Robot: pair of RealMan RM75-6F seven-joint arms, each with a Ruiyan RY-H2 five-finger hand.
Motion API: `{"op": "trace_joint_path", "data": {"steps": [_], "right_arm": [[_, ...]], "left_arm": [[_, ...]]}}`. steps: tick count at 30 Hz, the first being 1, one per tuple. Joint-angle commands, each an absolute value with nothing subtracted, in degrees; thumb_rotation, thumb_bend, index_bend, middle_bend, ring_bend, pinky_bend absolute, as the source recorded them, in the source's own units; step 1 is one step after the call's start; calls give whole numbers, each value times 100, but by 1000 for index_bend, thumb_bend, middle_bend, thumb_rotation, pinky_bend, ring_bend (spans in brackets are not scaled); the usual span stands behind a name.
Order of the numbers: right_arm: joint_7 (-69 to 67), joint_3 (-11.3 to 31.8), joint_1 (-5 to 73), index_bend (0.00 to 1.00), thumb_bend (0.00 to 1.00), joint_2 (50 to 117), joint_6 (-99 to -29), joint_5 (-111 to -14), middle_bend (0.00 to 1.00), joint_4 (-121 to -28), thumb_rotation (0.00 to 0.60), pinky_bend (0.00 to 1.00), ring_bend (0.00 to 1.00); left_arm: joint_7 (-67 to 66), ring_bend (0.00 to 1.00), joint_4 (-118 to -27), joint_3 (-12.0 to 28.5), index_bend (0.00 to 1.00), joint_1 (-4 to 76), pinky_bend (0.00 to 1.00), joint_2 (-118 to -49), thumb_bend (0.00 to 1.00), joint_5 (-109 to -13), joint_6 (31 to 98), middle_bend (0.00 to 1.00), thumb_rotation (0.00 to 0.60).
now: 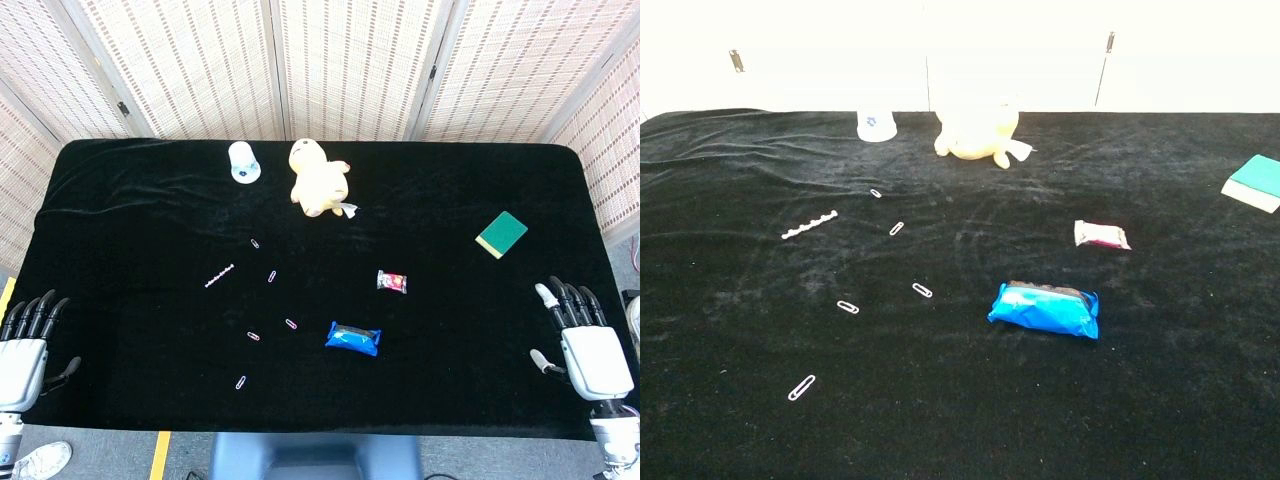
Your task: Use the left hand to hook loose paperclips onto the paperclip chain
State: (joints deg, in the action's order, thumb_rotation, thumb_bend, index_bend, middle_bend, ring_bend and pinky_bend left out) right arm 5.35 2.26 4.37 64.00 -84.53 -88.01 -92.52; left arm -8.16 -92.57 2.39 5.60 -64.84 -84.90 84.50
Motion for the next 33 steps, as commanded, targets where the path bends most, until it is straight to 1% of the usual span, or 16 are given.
{"op": "trace_joint_path", "data": {"steps": [1,8,10,11,12,14,15,16,18,20,21,23,27,29,31,33], "right_arm": [[547,230,452,0,231,6400,-8415,-8776,0,-9253,600,0,0],[555,195,424,0,231,6385,-8506,-8892,0,-9304,600,0,0],[568,184,429,0,230,6354,-8511,-8933,0,-9382,600,0,0],[593,187,446,0,230,6318,-8507,-8966,0,-9441,600,0,0],[659,191,476,0,231,6255,-8507,-9034,0,-9533,600,0,0],[793,194,521,0,230,6134,-8524,-9173,0,-9720,600,0,0],[879,200,552,0,230,6045,-8541,-9276,0,-9867,600,0,0],[939,203,573,0,230,5978,-8551,-9348,0,-9981,600,0,0],[1012,201,609,0,230,5852,-8565,-9485,0,-10190,600,0,0],[1002,208,647,0,230,5742,-8566,-9584,0,-10367,600,0,0],[973,214,664,0,230,5710,-8569,-9621,0,-10414,600,0,0],[910,236,690,0,230,5702,-8570,-9636,0,-10441,600,0,0],[846,272,779,0,231,5725,-8480,-9634,0,-10414,600,0,0],[846,283,818,0,230,5716,-8416,-9606,0,-10414,600,0,0],[822,285,838,0,230,5706,-8385,-9589,0,-10413,600,0,0],[793,291,845,0,230,5704,-8390,-9583,0,-10389,600,0,0]], "left_arm": [[-835,10,-9248,233,89,578,0,-6478,320,-8486,8415,41,600],[-718,11,-9220,226,81,618,0,-6462,320,-8547,8376,43,600],[-632,38,-9171,232,81,671,37,-6474,319,-8569,8309,71,600],[-641,87,-9151,229,82,705,100,-6470,319,-8597,8268,110,600],[-640,197,-9126,229,83,762,232,-6460,320,-8661,8222,191,600],[-627,458,-9113,221,84,855,512,-6439,321,-8748,8124,399,600],[-589,560,-9145,215,87,928,611,-6413,321,-8787,8022,492,600],[-565,636,-9151,239,94,983,683,-6424,321,-8807,7983,566,600],[-523,877,-9113,306,137,1088,905,-6517,320,-8825,7930,826,600],[-459,983,-9049,372,197,1214,994,-6679,320,-8893,7896,962,600],[-380,999,-8972,424,232,1277,1000,-6831,319,-8934,7925,992,600],[-377,1000,-8884,455,275,1376,1000,-7002,318,-8895,7812,1000,600],[-800,1000,-9266,540,283,1624,1000,-7072,321,-8402,7203,1000,600],[-1116,1000,-9647,636,287,1777,1000,-7019,337,-7906,6792,1000,600],[-1374,1000,-10046,774,307,1954,1000,-6939,395,-7254,6371,1000,600],[-1637,1000,-10249,929,324,2099,1000,-6974,437,-6701,6211,1000,600]]}}
